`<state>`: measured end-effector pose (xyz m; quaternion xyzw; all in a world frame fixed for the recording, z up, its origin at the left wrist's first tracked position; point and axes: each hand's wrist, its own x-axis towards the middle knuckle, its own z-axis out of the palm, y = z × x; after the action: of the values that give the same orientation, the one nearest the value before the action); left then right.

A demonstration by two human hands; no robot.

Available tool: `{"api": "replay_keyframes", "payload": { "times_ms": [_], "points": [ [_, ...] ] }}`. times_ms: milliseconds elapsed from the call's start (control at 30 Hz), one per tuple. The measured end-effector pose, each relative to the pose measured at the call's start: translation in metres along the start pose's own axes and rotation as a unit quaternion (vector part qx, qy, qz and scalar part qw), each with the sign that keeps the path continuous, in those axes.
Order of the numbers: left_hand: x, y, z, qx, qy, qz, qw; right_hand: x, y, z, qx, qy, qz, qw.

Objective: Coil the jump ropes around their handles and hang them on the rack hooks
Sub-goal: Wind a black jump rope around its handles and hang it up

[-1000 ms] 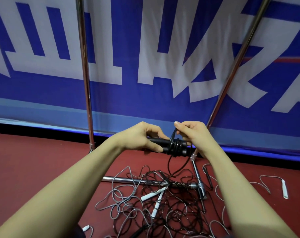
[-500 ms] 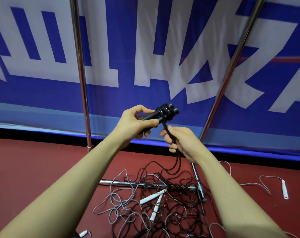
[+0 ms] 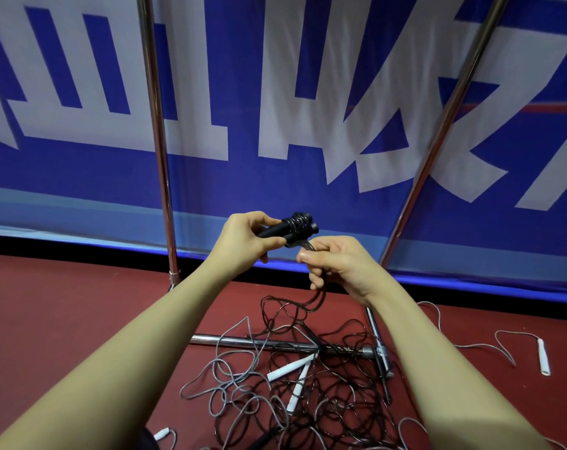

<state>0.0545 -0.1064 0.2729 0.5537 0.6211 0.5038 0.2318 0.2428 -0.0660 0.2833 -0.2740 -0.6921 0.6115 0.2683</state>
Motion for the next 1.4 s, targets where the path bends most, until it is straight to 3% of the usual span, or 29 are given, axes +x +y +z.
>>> {"api": "replay_keyframes", "payload": {
  "times_ms": [133, 267, 467, 667, 833, 1000, 1233, 1400],
  "points": [
    [-0.001, -0.001, 0.005, 0.042, -0.055, 0.009, 0.998, -0.004, -0.006, -0.004, -0.017, 0.002, -0.004, 1.0],
    [-0.004, -0.002, 0.006, 0.094, -0.166, 0.001, 0.982, -0.007, -0.011, -0.007, -0.116, 0.031, 0.019, 0.993],
    [-0.012, 0.015, 0.002, 0.031, -0.267, 0.009, 0.963, -0.005, -0.01, -0.013, -0.17, 0.157, -0.008, 0.973],
    [-0.019, 0.034, 0.001, -0.031, -0.297, 0.02, 0.954, -0.011, -0.012, -0.019, -0.135, 0.186, -0.009, 0.973],
    [-0.02, 0.046, 0.001, -0.146, -0.232, 0.02, 0.961, -0.008, -0.013, -0.02, 0.057, 0.201, 0.012, 0.978],
    [-0.018, 0.05, 0.005, -0.221, -0.16, 0.01, 0.962, -0.007, -0.003, -0.014, 0.035, 0.153, 0.024, 0.987],
    [-0.009, 0.04, 0.008, -0.175, -0.043, -0.029, 0.983, -0.008, -0.005, -0.003, 0.062, 0.004, 0.074, 0.995],
    [-0.007, 0.031, 0.008, -0.087, -0.012, -0.018, 0.996, -0.008, -0.004, -0.006, 0.028, -0.037, 0.053, 0.998]
  ]
}}
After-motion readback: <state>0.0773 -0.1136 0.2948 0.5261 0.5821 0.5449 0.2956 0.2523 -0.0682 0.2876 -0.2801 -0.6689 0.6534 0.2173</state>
